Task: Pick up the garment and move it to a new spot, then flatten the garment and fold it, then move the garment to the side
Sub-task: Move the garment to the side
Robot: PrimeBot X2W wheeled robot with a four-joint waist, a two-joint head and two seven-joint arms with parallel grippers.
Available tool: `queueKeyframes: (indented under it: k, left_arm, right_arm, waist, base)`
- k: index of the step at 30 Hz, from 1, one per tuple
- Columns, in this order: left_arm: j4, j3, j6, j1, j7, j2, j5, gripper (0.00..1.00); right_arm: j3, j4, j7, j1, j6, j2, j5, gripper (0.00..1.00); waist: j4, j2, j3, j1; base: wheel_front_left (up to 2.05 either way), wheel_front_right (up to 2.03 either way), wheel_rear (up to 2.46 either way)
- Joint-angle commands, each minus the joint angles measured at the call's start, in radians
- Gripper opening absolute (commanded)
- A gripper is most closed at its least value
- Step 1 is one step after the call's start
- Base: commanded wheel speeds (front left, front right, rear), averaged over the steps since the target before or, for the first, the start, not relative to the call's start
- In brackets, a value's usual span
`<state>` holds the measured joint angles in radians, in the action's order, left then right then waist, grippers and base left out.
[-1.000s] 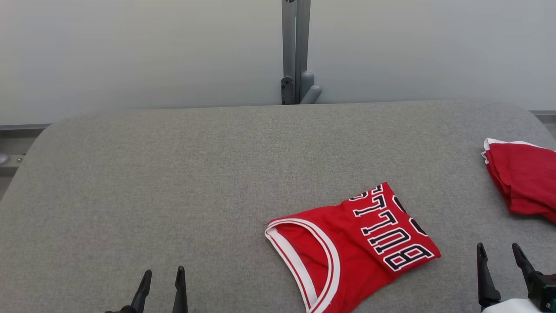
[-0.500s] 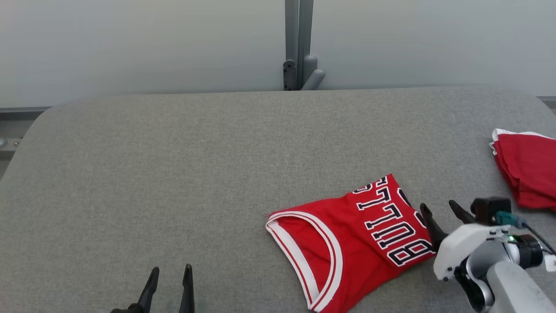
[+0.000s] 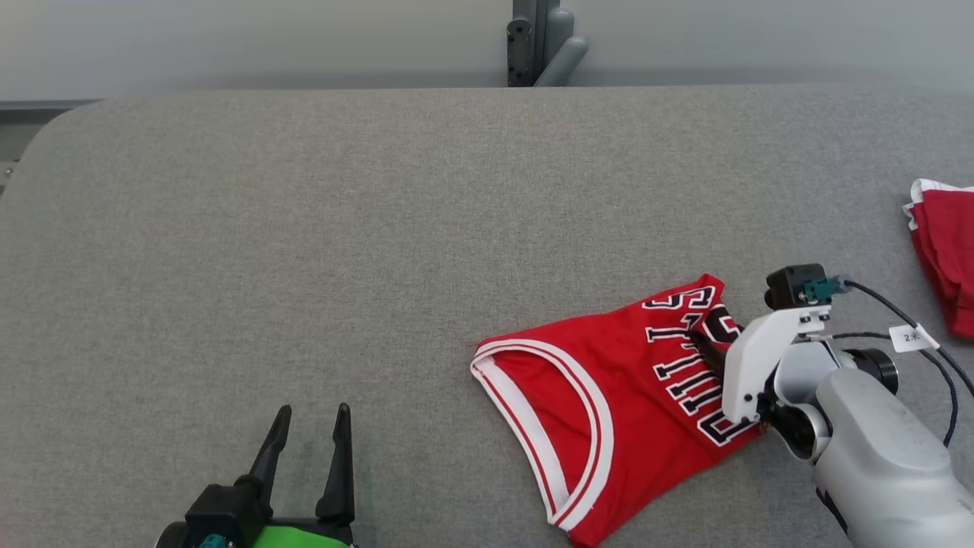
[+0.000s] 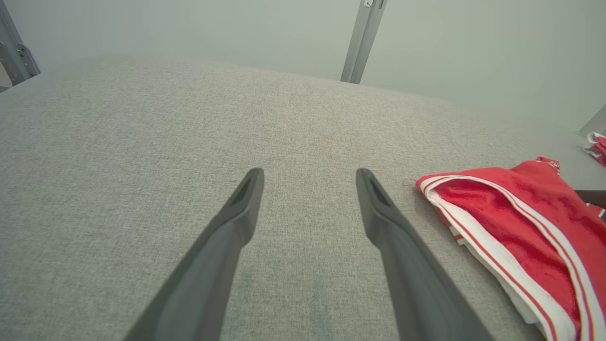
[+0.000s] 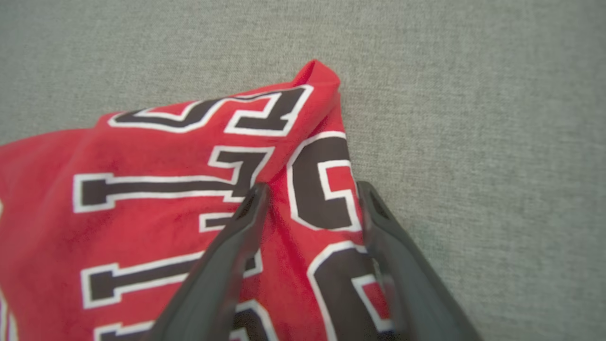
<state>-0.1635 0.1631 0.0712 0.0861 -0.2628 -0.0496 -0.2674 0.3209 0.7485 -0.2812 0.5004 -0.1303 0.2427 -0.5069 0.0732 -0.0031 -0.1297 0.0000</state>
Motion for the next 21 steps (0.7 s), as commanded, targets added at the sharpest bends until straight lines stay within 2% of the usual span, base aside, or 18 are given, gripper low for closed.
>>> queueKeyframes:
  k: [1, 3, 8, 16, 21]
  left_arm:
    - [0.007, 0.0, -0.007, -0.023, -0.002, -0.002, -0.004, 1.0]
    - [0.015, -0.004, -0.012, -0.028, -0.002, -0.002, -0.006, 1.0]
    - [0.03, -0.021, -0.011, -0.042, -0.001, -0.002, 0.014, 1.0]
    - [0.048, -0.054, 0.005, -0.07, -0.001, -0.002, 0.055, 1.0]
    - [0.049, -0.059, 0.013, -0.086, -0.001, -0.002, 0.069, 1.0]
  right_arm:
    - [0.032, -0.005, -0.001, 0.013, -0.001, 0.009, -0.033, 0.0]
    - [0.055, -0.033, 0.016, 0.046, 0.0, 0.027, -0.079, 0.0]
    - [0.057, -0.083, 0.054, 0.153, 0.001, 0.127, -0.13, 0.0]
    - [-0.046, -0.129, -0.008, 0.309, 0.0, 0.283, -0.114, 0.0]
    - [-0.122, -0.132, -0.05, 0.364, 0.0, 0.311, -0.072, 0.0]
  waist:
    - [0.003, 0.0031, -0.036, 0.0]
    - [-0.011, 0.0031, -0.052, 0.0]
    - [-0.066, 0.0031, -0.091, 0.0]
    - [-0.157, 0.0031, -0.154, 0.0]
    - [-0.192, 0.0031, -0.175, 0.0]
  base:
    - [0.0, 0.0, 0.0]
    - [0.0, 0.0, 0.0]
    - [0.0, 0.0, 0.0]
    - [0.0, 0.0, 0.0]
    - [0.0, 0.0, 0.0]
